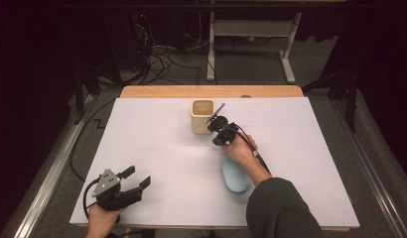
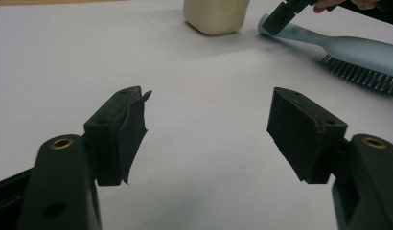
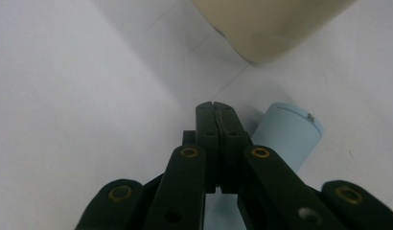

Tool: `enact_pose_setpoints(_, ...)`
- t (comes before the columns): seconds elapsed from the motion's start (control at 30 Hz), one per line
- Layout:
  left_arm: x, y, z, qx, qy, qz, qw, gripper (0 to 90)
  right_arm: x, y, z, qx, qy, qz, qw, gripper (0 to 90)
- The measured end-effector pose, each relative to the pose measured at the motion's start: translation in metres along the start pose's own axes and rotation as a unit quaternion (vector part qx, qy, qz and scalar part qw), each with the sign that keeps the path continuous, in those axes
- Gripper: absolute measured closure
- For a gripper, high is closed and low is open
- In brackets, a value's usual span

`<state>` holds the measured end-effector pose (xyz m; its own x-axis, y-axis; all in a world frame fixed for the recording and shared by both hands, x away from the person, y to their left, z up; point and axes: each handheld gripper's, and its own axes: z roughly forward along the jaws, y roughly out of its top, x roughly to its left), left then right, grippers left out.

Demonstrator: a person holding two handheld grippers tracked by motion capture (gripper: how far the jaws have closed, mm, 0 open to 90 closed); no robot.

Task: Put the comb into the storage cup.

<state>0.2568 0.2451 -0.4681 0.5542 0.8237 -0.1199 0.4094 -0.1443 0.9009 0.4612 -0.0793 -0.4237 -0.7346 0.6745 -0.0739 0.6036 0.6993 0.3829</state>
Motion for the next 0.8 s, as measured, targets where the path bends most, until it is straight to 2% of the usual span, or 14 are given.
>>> enact_pose_setpoints(0.27, 0.0, 0.0, 0.0, 0.0, 0.0, 0.0, 1.0, 30.0, -0.005, -0.002, 0.001, 0.009, -0.006, 0.009, 0.9999, 90.0)
enact_pose_setpoints(0.7, 0.0, 0.0, 0.0, 0.0, 0.0, -0.001, 1.0, 29.9, -0.012, -0.005, 0.0, 0.013, -0.011, 0.01, 0.9998, 90.0)
enact_pose_setpoints(0.8, 0.0, 0.0, 0.0, 0.0, 0.0, -0.001, 1.0, 29.9, -0.014, -0.007, -0.002, 0.015, -0.013, 0.019, 0.9996, 90.0)
